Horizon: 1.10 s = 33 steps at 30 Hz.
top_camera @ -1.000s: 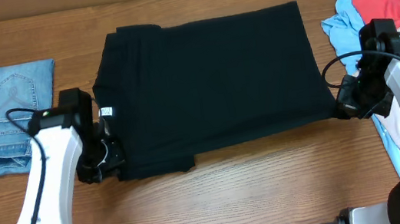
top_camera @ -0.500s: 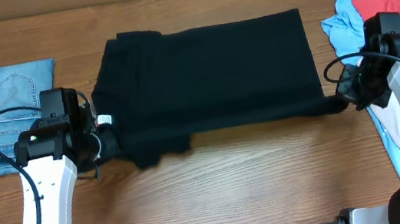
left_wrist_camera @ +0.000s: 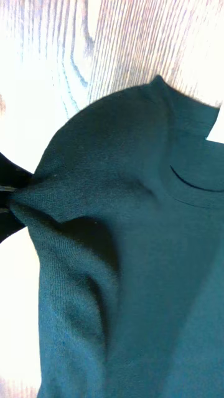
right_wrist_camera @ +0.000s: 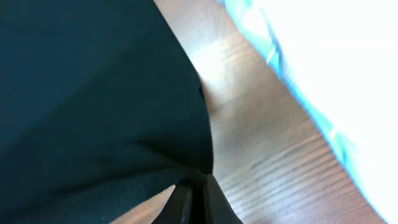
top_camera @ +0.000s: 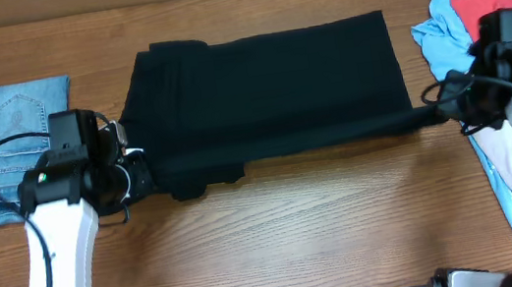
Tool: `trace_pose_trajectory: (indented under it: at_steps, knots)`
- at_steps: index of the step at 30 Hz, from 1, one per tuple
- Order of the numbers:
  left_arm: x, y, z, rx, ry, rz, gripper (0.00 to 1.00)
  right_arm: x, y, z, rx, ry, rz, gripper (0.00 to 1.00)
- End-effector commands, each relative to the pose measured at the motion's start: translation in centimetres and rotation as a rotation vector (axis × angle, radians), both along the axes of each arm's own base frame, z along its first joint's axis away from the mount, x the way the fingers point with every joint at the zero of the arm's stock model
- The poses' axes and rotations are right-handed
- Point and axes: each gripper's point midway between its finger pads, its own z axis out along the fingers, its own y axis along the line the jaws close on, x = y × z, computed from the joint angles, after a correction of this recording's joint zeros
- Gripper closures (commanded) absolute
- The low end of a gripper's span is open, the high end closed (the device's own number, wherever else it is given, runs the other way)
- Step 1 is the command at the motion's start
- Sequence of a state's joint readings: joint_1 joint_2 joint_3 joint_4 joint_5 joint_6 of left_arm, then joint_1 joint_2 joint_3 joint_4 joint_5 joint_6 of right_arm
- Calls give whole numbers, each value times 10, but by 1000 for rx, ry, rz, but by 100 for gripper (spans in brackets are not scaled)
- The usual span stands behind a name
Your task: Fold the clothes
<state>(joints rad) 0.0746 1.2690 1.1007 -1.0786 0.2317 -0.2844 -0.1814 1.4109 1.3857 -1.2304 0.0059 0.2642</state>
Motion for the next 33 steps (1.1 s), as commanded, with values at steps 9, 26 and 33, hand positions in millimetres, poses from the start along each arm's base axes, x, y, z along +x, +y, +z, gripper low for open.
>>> trace_pose_trajectory:
  at_steps: [9,26,33]
  knots:
    - [-43,22,157,192,-697,61,96,-44,-20,191,-244,-677,-103,96]
    - [149,-6,88,-87,-535,-25,96,131,0,59,22,-441,134,96]
    - [139,-8,31,-86,-210,-65,96,46,52,-3,224,-35,271,69]
